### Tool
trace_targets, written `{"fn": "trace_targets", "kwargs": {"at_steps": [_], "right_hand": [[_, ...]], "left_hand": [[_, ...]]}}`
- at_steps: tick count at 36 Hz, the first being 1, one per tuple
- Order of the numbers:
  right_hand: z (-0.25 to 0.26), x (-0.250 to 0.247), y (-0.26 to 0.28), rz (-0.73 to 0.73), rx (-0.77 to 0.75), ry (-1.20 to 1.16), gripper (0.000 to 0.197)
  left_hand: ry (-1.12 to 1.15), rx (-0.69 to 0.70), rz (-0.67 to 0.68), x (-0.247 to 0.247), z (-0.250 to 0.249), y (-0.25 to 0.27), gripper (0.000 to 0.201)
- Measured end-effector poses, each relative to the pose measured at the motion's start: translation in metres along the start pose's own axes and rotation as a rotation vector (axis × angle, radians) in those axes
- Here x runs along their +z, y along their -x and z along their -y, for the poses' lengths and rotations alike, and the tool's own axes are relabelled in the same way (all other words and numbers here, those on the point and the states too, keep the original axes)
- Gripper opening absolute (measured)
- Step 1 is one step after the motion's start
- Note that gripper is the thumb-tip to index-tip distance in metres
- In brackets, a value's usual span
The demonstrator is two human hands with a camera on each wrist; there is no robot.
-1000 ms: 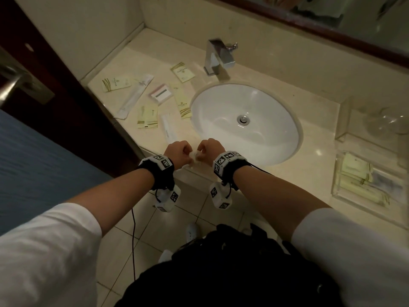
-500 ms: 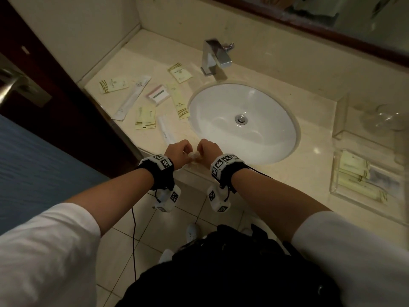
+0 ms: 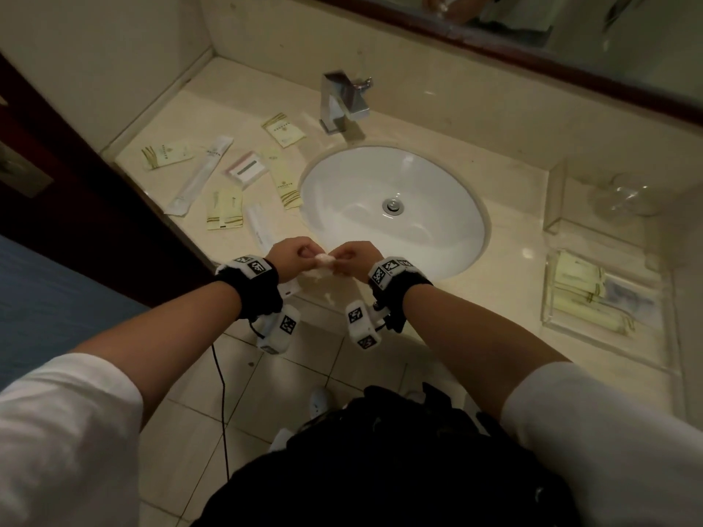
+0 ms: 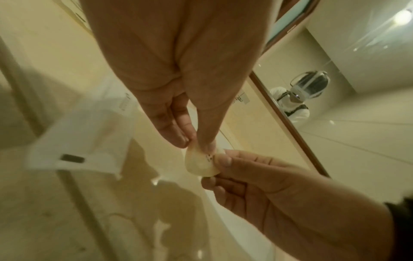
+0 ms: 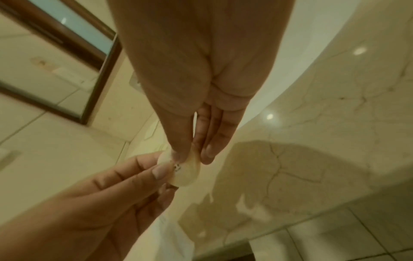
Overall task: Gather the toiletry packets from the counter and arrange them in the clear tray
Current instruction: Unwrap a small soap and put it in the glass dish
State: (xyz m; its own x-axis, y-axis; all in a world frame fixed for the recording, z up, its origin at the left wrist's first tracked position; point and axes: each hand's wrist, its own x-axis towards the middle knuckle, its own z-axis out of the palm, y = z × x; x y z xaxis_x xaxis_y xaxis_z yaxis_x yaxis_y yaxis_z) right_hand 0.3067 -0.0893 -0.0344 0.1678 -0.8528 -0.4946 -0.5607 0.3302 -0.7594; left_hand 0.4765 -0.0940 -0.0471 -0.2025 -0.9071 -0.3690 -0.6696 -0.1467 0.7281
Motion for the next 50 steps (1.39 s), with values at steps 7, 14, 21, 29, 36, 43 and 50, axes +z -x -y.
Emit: {"fn": "trace_targets", "kwargs": {"at_steps": [7, 14, 21, 29, 36, 43, 50], "right_hand": [[-0.011, -0.041, 0.009, -0.084, 0.021, -0.352, 0.009], [-0.036, -0.096, 0.024, -0.213, 0.031, -0.52, 0.021], [-0.069, -0.167, 0.044, -0.343, 0.009, -0.592, 0.025], [-0.109, -0.251, 0.068, -0.493, -0.02, -0.654, 0.026], [-0.139, -0.317, 0.089, -0.573, -0.046, -0.658, 0.027], [-0.158, -0.369, 0.099, -0.677, -0.06, -0.651, 0.025], [-0.173, -0.412, 0.094, -0.779, -0.029, -0.588, 0.017]], "left_hand": [[0.377, -0.014, 0.019, 0.015, -0.042, -0.015, 0.011], [0.493, -0.013, 0.108, 0.046, -0.102, -0.038, 0.021], [0.467, 0.053, 0.179, 0.084, -0.181, -0.057, 0.007], [0.451, 0.113, 0.223, 0.135, -0.27, -0.082, 0.014], [0.492, 0.169, 0.213, 0.186, -0.33, -0.098, 0.018], [0.475, 0.164, 0.216, 0.223, -0.378, -0.118, 0.018], [0.457, 0.157, 0.127, 0.255, -0.416, -0.141, 0.017]]}}
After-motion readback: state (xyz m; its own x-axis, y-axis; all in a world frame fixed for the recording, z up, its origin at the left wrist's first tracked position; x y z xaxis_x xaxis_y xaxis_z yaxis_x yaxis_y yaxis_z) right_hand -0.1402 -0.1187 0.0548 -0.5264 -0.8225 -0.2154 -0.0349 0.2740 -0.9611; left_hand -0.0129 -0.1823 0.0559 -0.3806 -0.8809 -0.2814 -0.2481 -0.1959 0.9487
